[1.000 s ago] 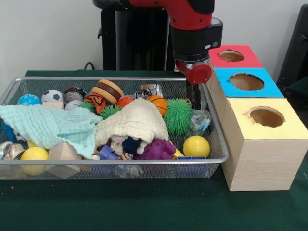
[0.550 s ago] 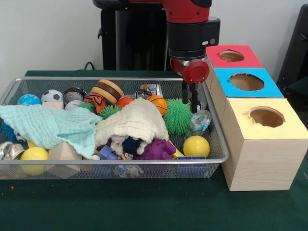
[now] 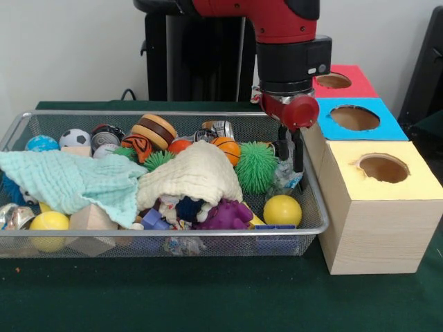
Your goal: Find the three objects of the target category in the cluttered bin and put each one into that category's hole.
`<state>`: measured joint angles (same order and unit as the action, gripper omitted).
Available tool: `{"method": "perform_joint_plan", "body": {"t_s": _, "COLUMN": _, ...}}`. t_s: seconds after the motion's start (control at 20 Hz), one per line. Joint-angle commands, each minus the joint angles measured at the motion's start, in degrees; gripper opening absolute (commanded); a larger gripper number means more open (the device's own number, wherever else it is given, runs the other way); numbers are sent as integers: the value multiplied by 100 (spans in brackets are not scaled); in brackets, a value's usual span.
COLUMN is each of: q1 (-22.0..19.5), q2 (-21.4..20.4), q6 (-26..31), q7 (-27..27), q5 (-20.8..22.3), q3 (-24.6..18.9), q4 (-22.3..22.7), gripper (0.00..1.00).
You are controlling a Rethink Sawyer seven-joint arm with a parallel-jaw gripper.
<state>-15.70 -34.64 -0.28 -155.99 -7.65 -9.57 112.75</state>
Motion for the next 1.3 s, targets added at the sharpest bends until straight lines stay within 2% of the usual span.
{"method": "perform_joint_plan", "body": {"t_s": 0.05, "q1": 265, "q2": 606, "q6": -108, "q7": -680, "q5": -195, "q3": -259, "q4": -65, "gripper": 100}}
{"method": "perform_joint_plan", "body": {"t_s": 0.15, "q1": 319, "q2": 616, "q6": -8, "q7": -666, "q5": -223, "q3": -198, "q4": -68, "gripper": 100}}
{"method": "perform_joint_plan", "body": {"t_s": 0.4, "q1": 46, "q2": 623, "q6": 91, "q7": -469, "q5": -69, "q3": -212, "q4": -83, "gripper": 100}}
{"method": "perform_joint_plan", "body": {"t_s": 0.65, "q1": -138, "q2": 957, "q6": -88, "q7": -300, "q5": 108, "q3": -188, "q4": -245, "gripper": 100}}
{"method": "perform_joint_plan", "body": {"t_s": 0.9, "q1": -264, "q2": 1035, "q6": -155, "q7": -178, "q5": 260, "q3": -189, "q4": -348, "gripper": 100}}
{"method": "perform_joint_plan", "body": {"t_s": 1.1, "q1": -253, "q2": 1029, "q6": -230, "q7": -70, "q5": 435, "q3": -44, "q4": -481, "gripper": 100}}
{"method": "perform_joint_plan", "body": {"t_s": 1.3, "q1": -178, "q2": 1234, "q6": -534, "q7": -25, "q5": 660, "q3": 152, "q4": -749, "gripper": 100}}
